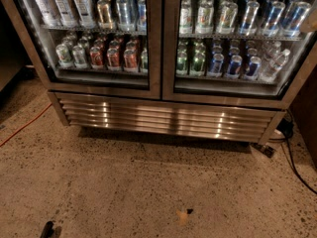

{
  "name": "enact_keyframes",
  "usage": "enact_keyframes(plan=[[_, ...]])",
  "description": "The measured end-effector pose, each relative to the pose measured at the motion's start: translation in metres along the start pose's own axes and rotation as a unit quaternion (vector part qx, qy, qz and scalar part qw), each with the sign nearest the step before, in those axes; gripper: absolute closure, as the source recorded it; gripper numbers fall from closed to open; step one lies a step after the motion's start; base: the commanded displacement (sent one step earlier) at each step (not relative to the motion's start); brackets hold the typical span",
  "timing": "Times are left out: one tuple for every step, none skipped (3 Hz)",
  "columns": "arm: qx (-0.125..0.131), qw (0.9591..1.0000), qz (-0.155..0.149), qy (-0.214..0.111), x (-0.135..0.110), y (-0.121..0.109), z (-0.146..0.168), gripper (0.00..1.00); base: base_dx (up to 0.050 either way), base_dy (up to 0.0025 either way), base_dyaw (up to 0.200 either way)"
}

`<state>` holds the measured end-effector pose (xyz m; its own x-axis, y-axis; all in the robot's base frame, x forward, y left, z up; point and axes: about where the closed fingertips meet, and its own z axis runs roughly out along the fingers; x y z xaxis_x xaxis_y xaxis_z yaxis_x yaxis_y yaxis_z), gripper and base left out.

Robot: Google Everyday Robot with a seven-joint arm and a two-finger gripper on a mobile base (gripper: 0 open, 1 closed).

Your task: Open right fridge door

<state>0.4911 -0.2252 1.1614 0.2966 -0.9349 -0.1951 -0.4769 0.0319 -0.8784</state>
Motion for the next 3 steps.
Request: enact_keyframes(plan=[[0.013,0.9997,0.01,0.021,-0.005,0.012,-0.025,0.0,0.0,0.0,0.0],[0.033,0.9979,0.043,0.037,-0.009,0.034,-0.045,0.0,0.0,0.0,0.0],[0.042,0.9956,0.071,0.044,-0.017,0.051,-0.06,0.0,0.0,0.0,0.0]])
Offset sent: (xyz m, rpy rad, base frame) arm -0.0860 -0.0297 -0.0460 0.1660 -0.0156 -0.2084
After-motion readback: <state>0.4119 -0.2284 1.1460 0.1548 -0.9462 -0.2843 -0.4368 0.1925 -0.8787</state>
